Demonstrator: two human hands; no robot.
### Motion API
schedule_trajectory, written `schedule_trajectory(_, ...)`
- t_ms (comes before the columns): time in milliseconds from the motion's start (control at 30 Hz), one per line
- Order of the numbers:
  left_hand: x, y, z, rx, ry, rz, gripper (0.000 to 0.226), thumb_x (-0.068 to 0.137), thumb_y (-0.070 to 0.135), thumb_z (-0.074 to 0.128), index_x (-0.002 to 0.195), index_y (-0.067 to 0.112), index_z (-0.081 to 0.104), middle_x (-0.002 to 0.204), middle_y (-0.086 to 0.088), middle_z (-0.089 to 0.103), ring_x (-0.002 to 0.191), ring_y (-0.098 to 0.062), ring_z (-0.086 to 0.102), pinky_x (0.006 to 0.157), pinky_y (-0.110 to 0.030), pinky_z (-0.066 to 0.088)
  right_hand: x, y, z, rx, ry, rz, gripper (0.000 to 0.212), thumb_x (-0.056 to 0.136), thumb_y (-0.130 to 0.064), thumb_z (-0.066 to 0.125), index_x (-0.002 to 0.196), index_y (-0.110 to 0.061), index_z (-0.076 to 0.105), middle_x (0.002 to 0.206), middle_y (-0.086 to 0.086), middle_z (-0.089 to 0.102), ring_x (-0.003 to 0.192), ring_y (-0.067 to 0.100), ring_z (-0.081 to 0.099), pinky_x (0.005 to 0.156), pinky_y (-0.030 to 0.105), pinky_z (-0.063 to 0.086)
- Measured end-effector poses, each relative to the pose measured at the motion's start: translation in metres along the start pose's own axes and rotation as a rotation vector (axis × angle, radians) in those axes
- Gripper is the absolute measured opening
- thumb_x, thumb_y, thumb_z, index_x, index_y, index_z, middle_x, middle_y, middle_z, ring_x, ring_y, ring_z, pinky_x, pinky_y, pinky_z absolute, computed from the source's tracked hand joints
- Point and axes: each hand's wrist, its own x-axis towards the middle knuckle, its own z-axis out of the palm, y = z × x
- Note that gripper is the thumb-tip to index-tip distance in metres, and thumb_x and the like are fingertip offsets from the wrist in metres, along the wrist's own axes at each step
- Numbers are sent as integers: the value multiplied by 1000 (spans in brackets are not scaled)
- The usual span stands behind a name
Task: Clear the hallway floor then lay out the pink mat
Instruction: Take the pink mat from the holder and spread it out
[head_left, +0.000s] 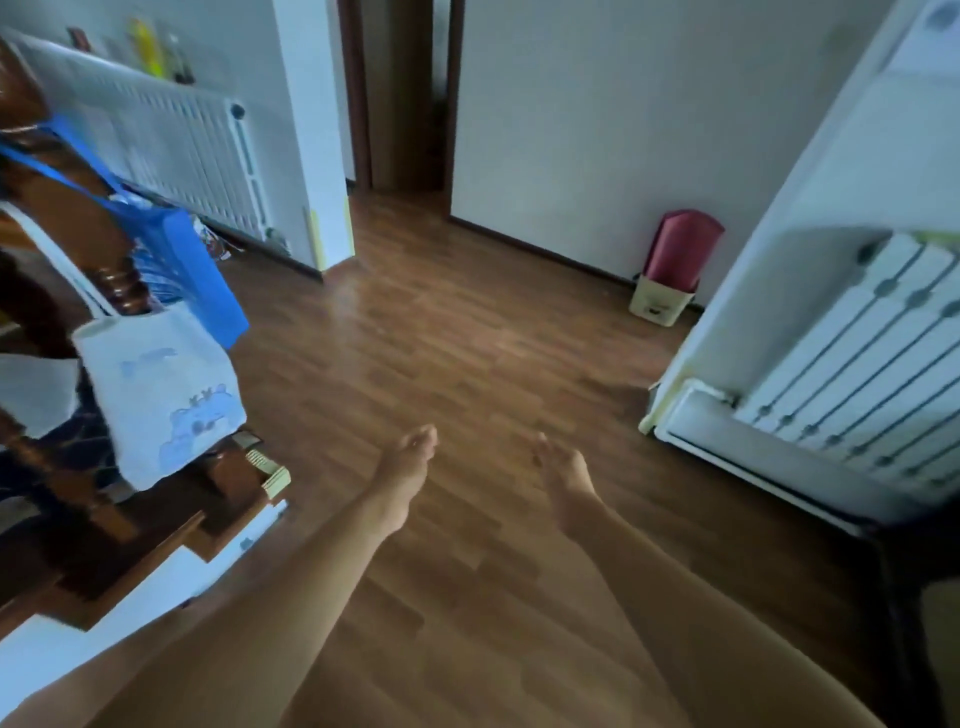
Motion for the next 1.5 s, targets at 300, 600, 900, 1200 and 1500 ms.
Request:
schedule_trajectory(300,58,23,131,90,-109,21,41,99,29,42,136,10,47,136,-6,52,124,-19,50,107,-35,34,68,-5,-117,64,50,-24,31,97,-25,48,66,-25,52,56,-15,50,51,4,48,51,15,42)
schedule_trajectory(600,148,69,220,91,-182,68,40,99,28,43,135,10,47,135,-7,53,122,-20,52,103,-34,36,165,-35,-174,72,112,-7,32,98,-35,42,81,-11,56,73,11,56,70,16,57,63,26,41)
schedule_trajectory(900,291,141,304,103,-264,93,37,96,31,48,128,13,53,133,-4,56,121,-20,53,108,-41,38,322,-89,-205,-6,280,-2,39,97,-41,42,80,-10,60,67,1,49,61,14,45,56,29,38)
schedule_trajectory(1200,435,214,366,138,-353,107,39,96,35,47,130,18,52,136,0,54,123,-18,51,107,-38,38,461,-140,-223,93,360,-14,53,97,-37,42,113,13,50,118,32,55,113,47,50,99,54,39)
schedule_trajectory(1500,531,242,435,164,-386,88,40,96,39,46,131,22,51,138,3,52,127,-16,47,110,-42,34,583,-150,-256,108,349,33,53,98,-35,42,114,16,48,124,34,50,117,48,47,101,57,37)
